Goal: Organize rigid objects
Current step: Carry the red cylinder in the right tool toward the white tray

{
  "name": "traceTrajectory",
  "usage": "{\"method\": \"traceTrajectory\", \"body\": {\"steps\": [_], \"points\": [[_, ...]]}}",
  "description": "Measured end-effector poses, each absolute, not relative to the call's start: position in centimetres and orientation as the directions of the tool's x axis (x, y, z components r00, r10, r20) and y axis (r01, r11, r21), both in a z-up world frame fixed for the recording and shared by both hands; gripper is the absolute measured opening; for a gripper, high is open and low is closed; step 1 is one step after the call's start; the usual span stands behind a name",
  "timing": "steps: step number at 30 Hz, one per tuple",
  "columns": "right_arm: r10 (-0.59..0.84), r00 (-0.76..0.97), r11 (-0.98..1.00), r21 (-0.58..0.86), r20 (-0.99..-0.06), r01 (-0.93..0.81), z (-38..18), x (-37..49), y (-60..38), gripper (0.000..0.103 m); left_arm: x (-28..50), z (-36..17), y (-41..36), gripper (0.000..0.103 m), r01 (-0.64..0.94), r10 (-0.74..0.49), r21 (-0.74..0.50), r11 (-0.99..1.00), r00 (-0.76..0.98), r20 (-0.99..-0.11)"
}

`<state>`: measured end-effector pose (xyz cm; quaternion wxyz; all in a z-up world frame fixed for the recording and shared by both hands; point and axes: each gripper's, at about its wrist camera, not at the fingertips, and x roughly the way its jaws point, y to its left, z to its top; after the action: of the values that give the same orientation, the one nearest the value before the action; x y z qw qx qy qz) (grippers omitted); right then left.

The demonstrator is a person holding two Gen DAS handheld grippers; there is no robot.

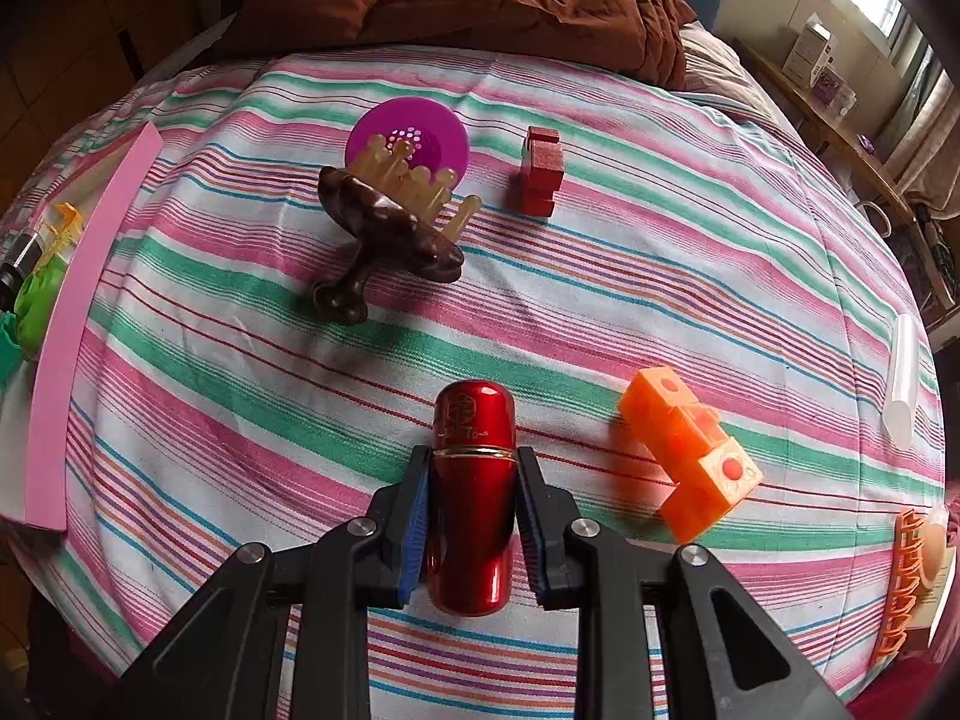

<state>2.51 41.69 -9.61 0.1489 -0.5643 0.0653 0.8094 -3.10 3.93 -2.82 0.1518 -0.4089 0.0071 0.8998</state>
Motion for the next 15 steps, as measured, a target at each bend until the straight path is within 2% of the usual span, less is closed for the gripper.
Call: {"method": "traceTrajectory", "body": {"steps": [10,15], "points": [[0.092,-0.37,-0.957,0.02,-0.925,-0.289,-8.5,2.1,39.1,0.026,-2.8,-2.3,2.8,0.07,-0.252,0.236,-0.088,-0.964,-0.648,-0.724],[0.032,-0.46,-0.978,0.066,-0.887,-0.196,-6.0,1.4,35.1,0.026,-2.8,-2.5,2.3,0.07,-0.239,0.222,-0.082,-0.968,-0.65,-0.726]]}}
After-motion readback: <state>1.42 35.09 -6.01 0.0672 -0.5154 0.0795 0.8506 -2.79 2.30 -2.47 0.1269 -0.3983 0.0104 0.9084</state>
